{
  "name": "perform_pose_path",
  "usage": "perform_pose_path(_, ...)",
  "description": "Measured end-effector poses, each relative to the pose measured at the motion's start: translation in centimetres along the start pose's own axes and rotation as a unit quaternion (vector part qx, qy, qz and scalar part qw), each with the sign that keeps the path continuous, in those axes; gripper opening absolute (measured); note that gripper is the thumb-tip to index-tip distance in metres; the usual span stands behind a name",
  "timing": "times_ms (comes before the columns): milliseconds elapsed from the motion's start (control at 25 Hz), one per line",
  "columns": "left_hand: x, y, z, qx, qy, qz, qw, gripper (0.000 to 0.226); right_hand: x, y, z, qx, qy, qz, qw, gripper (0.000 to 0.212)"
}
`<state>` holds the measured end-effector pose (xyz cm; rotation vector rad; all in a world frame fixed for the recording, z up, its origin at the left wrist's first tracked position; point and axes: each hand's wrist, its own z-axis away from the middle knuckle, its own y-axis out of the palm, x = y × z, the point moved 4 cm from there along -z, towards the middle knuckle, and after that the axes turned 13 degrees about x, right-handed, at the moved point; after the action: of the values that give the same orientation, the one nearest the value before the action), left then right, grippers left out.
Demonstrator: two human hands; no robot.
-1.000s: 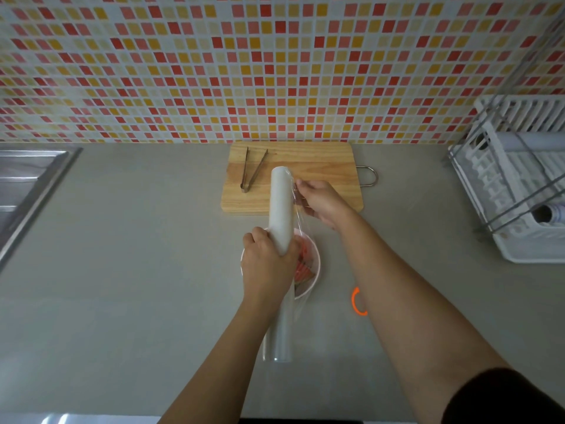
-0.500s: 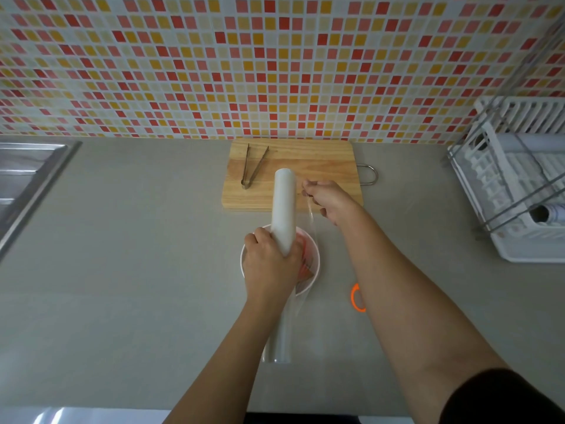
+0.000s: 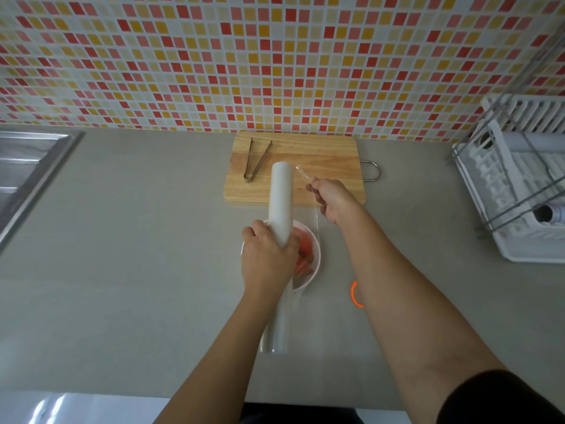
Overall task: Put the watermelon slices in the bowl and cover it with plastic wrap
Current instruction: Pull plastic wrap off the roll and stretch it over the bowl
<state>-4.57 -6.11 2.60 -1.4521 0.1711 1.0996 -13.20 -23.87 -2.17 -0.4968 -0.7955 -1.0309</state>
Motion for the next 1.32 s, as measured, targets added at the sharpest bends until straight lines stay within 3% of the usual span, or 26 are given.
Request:
perform_pose_path(200, 0.7, -0.8, 0.1, 0.002, -0.025, 0.026, 0.999, 0.044, -1.1, 0.1, -0.2, -0.028, 0.022, -0.12, 0.992, 0.016)
perform_pose_path(360, 1.1, -1.1, -0.3, 0.017, -0.004, 0.035, 0.999, 0.039, -1.6, 0.5, 0.3, -0.04, -0.008, -0.154, 0.987, 0.029)
perform_pose_path(480, 1.3, -1.2, -0.4, 0.017, 0.0, 0.017, 1.0, 0.038, -2.5, 0.1, 3.3, -0.135, -0.138, 0.025, 0.981, 0.036)
perform_pose_path(600, 1.2, -1.2, -0.4, 0.018, 0.011, 0.007, 1.0, 0.039, -6.3, 1.7, 7.7, -0.079, -0.279, 0.062, 0.955, 0.038)
perform_pose_path(720, 1.1, -1.7, -0.3, 0.025, 0.005, 0.042, 0.999, 0.042, -9.6, 3.5, 8.2, 0.012, -0.266, 0.022, 0.964, 0.036)
perform_pose_path(840, 1.1, -1.7, -0.3, 0.057, -0.04, 0.098, 0.993, 0.043, -9.6, 3.8, 7.4, -0.007, -0.283, 0.002, 0.959, 0.035)
perform_pose_path(1040, 0.9, -1.2, -0.5, 0.077, -0.026, 0.092, 0.992, 0.028, -10.5, 4.0, 6.7, -0.028, -0.305, 0.008, 0.952, 0.035)
perform_pose_path(1200, 1.6, -1.5, -0.8, 0.085, -0.007, 0.034, 0.996, 0.063, -10.6, 3.9, 6.3, -0.039, -0.3, -0.003, 0.953, 0.038)
perform_pose_path(1320, 2.3, -2.3, -1.2, 0.052, -0.016, 0.041, 0.998, 0.055, -10.6, 4.0, 6.3, -0.051, -0.304, 0.007, 0.951, 0.038)
